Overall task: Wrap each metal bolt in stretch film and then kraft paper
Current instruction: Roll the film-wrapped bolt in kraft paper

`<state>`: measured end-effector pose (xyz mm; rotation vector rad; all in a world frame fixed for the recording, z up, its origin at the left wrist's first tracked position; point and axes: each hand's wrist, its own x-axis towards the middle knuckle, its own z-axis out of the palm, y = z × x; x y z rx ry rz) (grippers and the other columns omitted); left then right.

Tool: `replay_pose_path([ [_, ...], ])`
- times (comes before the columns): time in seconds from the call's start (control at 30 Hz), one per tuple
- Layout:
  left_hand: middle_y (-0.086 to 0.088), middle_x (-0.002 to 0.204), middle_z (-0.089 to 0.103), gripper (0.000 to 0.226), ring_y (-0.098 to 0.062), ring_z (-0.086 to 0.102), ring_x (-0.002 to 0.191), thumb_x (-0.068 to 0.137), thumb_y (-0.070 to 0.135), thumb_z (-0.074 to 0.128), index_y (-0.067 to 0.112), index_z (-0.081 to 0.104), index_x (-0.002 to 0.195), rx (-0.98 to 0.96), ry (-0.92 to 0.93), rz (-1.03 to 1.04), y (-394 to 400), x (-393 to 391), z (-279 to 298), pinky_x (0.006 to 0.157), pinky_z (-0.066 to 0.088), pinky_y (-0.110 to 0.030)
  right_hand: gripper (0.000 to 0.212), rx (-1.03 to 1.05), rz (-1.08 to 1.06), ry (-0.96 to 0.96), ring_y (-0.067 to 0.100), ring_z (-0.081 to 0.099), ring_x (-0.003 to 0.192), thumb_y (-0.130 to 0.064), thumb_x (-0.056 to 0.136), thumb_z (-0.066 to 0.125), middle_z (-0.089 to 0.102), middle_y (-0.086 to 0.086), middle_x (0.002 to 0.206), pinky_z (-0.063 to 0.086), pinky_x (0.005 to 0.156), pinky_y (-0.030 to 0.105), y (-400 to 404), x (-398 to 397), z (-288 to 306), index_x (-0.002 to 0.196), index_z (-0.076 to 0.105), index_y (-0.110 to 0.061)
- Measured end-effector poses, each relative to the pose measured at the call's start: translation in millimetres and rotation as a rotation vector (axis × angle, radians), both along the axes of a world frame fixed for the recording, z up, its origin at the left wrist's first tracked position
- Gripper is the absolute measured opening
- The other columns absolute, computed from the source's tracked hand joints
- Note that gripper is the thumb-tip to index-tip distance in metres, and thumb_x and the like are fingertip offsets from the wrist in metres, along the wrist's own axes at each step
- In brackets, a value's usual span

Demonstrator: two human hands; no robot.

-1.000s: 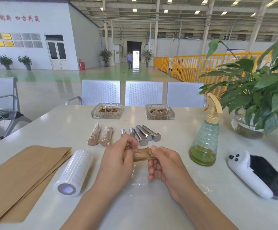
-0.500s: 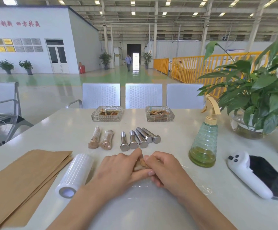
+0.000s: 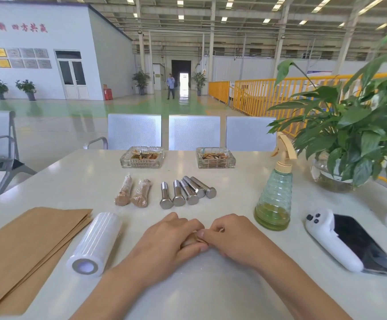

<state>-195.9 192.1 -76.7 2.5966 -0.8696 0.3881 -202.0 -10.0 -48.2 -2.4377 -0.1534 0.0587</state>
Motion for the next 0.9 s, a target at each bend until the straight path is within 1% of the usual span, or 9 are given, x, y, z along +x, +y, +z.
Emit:
replay_pose_path([
  [0.1, 0.022, 0.106, 0.045, 0.036, 0.009, 0.044, 0.091, 0.091, 0.071, 0.051, 0.050, 0.047, 0.119, -0.016, -0.001, -0.004, -1, -1, -2, 0.070, 0.039, -0.018, 0.041, -0.054, 0.001, -0.007, 0.013, 0.057, 0.070, -0.066, 0.086, 0.063, 0.063, -0.006, 0.070, 0.048, 0.071, 0.032, -1, -3, -3, 0.087, 0.068, -0.025],
  [0.2, 0.022, 0.105, 0.048, 0.040, 0.004, 0.046, 0.095, 0.087, 0.078, 0.049, 0.050, 0.049, 0.116, -0.011, -0.017, -0.008, -5, -1, -2, 0.072, 0.043, -0.021, 0.042, -0.119, -0.030, -0.057, 0.009, 0.055, 0.074, -0.072, 0.081, 0.062, 0.065, -0.008, 0.084, 0.039, 0.063, 0.033, -2, -6, -7, 0.092, 0.059, -0.032],
  [0.27, 0.021, 0.102, 0.050, 0.037, 0.001, 0.047, 0.096, 0.088, 0.076, 0.050, 0.047, 0.051, 0.112, -0.027, -0.022, -0.005, -7, -1, -2, 0.073, 0.045, -0.023, 0.038, -0.095, 0.004, -0.038, 0.008, 0.055, 0.071, -0.070, 0.082, 0.062, 0.067, -0.007, 0.081, 0.037, 0.061, 0.032, -4, -6, -7, 0.093, 0.059, -0.033],
  [0.4, 0.025, 0.100, 0.052, 0.031, 0.005, 0.047, 0.094, 0.086, 0.071, 0.052, 0.046, 0.054, 0.104, -0.103, -0.010, 0.010, -7, 0, -5, 0.072, 0.043, -0.024, 0.005, 0.106, 0.035, -0.018, 0.000, 0.054, 0.050, -0.033, 0.092, 0.065, 0.072, -0.006, 0.065, 0.044, 0.056, 0.025, -25, -1, 4, 0.089, 0.069, -0.034],
  [0.47, 0.027, 0.101, 0.052, 0.029, 0.006, 0.047, 0.093, 0.085, 0.069, 0.055, 0.046, 0.055, 0.103, -0.127, 0.003, 0.011, -8, 1, -5, 0.071, 0.041, -0.022, 0.023, -0.001, -0.083, -0.084, -0.002, 0.058, 0.059, -0.017, 0.094, 0.058, 0.074, -0.008, 0.075, 0.043, 0.055, 0.022, -44, 2, 12, 0.096, 0.070, -0.037],
  [0.57, 0.027, 0.103, 0.053, 0.029, 0.006, 0.048, 0.095, 0.084, 0.068, 0.056, 0.045, 0.056, 0.102, -0.146, 0.025, 0.012, -7, 3, -5, 0.071, 0.037, -0.017, 0.036, -0.437, -0.171, -0.114, 0.013, 0.060, 0.107, -0.021, 0.097, 0.046, 0.063, -0.016, 0.114, 0.044, 0.073, 0.030, -61, 3, 11, 0.117, 0.066, -0.043],
  [0.6, 0.026, 0.104, 0.054, 0.030, 0.006, 0.048, 0.095, 0.083, 0.068, 0.055, 0.045, 0.056, 0.103, -0.146, 0.031, 0.012, -7, 3, -5, 0.071, 0.037, -0.017, 0.035, -0.512, -0.154, -0.109, 0.018, 0.058, 0.114, -0.024, 0.098, 0.045, 0.059, -0.014, 0.121, 0.044, 0.078, 0.032, -62, 4, 9, 0.120, 0.064, -0.042],
  [0.77, 0.024, 0.101, 0.054, 0.029, 0.008, 0.049, 0.087, 0.085, 0.068, 0.053, 0.046, 0.055, 0.102, -0.136, 0.037, 0.001, -6, 1, -5, 0.066, 0.036, -0.020, 0.024, -0.568, -0.110, -0.086, 0.020, 0.055, 0.114, -0.031, 0.095, 0.053, 0.055, -0.009, 0.118, 0.043, 0.080, 0.032, -55, 5, 9, 0.117, 0.063, -0.034],
  [0.9, 0.022, 0.101, 0.055, 0.030, 0.004, 0.051, 0.083, 0.084, 0.068, 0.052, 0.043, 0.057, 0.102, -0.137, 0.063, -0.010, -5, 1, -3, 0.067, 0.039, -0.023, 0.019, -0.648, -0.117, -0.106, 0.018, 0.060, 0.102, -0.022, 0.092, 0.052, 0.062, -0.008, 0.107, 0.047, 0.076, 0.030, -48, 7, 16, 0.101, 0.068, -0.028],
])
